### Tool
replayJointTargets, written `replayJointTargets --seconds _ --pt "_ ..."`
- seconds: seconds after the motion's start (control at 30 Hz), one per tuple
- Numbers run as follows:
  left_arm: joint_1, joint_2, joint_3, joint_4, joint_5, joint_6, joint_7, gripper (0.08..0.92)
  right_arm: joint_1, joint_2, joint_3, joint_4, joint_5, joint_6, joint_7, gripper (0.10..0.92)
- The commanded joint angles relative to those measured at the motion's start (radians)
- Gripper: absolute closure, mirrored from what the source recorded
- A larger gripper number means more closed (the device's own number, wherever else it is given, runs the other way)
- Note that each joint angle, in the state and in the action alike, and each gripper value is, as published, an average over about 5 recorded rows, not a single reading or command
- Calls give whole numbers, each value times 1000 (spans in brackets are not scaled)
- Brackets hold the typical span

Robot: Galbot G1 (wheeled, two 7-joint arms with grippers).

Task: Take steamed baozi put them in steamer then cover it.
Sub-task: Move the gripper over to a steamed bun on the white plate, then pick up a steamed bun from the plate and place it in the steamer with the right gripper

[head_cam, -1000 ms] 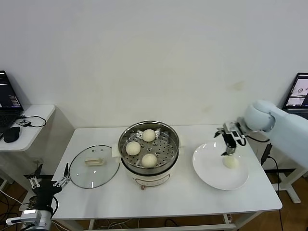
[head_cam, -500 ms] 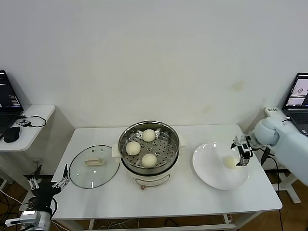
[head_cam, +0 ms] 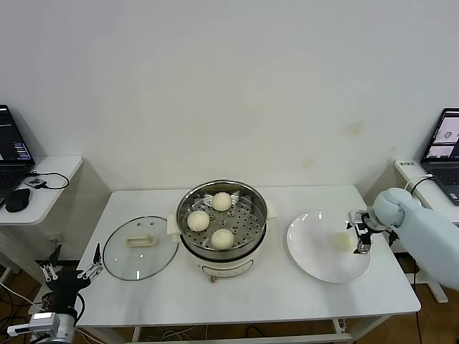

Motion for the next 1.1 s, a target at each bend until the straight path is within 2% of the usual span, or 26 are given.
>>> replayJointTargets --seconds 0.03,0.17,0.57,0.7,0.9,1.1 --pt "-1 0 1 0 0 0 0 177 -25 70 51 -110 -47 15 26 203" --pt "-1 -1 1 -1 0 0 0 177 -17 87 53 -122 -49 14 31 216" --pt "0 -3 -1 -5 -2 -1 0 177 -3 88 41 -114 -40 2 6 339" --pt "2 -4 -1 -9 -2 -1 0 177 5 72 33 -92 -20 -7 -5 403" --pt "4 0 -2 -13 -2 -1 0 177 79 5 -34 3 78 -44 -33 454" --pt "2 7 -3 -20 -3 0 0 177 285 -90 -197 147 225 -101 -58 457"
